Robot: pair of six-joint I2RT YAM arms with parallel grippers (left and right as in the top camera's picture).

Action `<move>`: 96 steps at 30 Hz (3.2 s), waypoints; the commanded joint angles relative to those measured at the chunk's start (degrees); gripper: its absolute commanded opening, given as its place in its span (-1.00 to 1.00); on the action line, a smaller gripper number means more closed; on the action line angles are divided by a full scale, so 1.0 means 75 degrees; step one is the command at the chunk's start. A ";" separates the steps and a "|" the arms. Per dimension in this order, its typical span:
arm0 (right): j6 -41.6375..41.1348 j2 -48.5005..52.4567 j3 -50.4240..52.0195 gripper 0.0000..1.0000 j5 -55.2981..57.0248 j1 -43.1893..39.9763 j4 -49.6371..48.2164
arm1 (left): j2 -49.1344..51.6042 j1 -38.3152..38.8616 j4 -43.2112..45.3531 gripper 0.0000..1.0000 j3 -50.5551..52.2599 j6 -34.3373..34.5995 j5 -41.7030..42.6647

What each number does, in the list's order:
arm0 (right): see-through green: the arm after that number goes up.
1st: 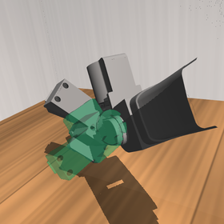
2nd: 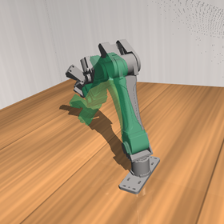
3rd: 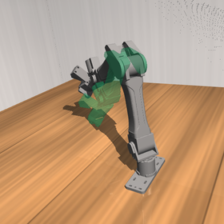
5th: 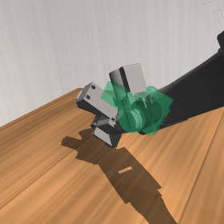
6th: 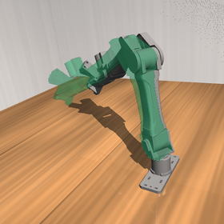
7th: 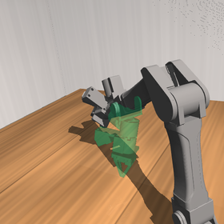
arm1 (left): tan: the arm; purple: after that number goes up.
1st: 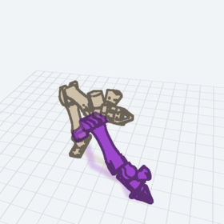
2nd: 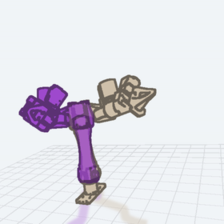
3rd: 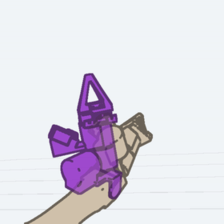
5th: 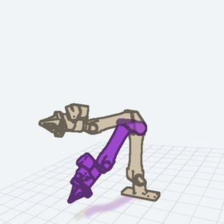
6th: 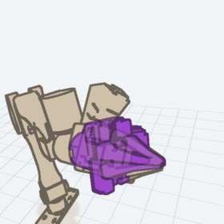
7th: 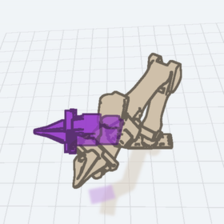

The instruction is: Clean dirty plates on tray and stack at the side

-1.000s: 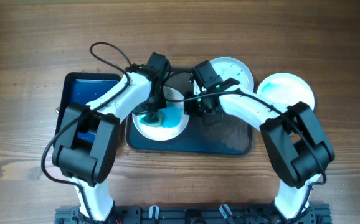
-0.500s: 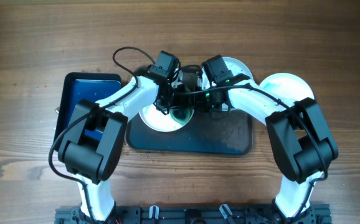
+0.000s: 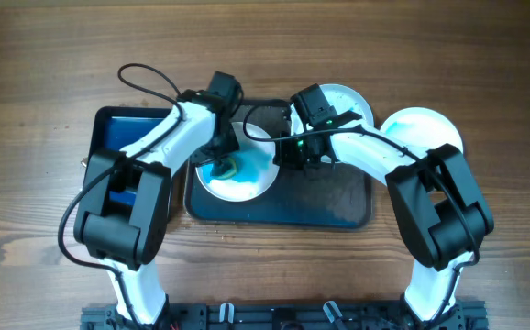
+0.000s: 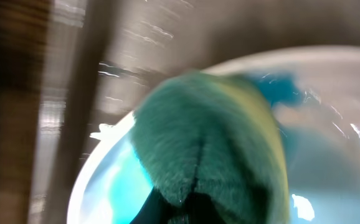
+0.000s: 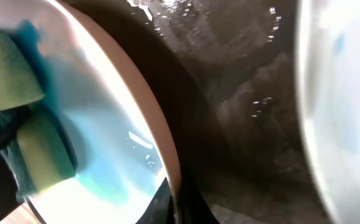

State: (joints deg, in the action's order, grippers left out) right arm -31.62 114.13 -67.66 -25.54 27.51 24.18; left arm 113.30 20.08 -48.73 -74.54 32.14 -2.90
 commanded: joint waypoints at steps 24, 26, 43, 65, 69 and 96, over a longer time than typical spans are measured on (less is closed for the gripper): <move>0.0187 0.0050 0.0032 -0.91 -0.0041 -0.0070 0.0076 | -0.0871 -0.1110 -0.1507 -0.92 -0.1973 -0.1052 0.1440; 0.0525 -0.0195 0.0020 -0.91 0.0026 -0.0064 0.0286 | -0.1064 -0.1110 -0.1676 -0.92 -0.1970 -0.1052 0.1434; 0.0819 -0.3576 0.0020 -0.91 1.1412 0.3570 0.2818 | -0.1090 -0.1122 -0.1480 -0.92 -0.1955 -0.1046 0.1320; 0.1387 -0.3573 0.0038 -0.91 1.0369 0.4389 0.2664 | -0.1090 -0.1122 -0.1480 -0.92 -0.1955 -0.1049 0.1288; 0.1390 -0.3576 0.0038 -0.92 0.7475 0.3430 0.2614 | -0.1090 -0.1122 -0.1475 -0.92 -0.1955 -0.1046 0.1265; 0.1134 -0.3136 0.1606 -0.86 0.3019 -0.6951 0.2095 | -0.1090 -0.1093 -0.1390 -0.92 -0.1955 -0.1017 0.1239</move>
State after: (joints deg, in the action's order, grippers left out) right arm -22.48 89.17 -56.99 -2.35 -24.75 41.58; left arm 105.84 11.94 -59.46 -88.36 23.51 6.68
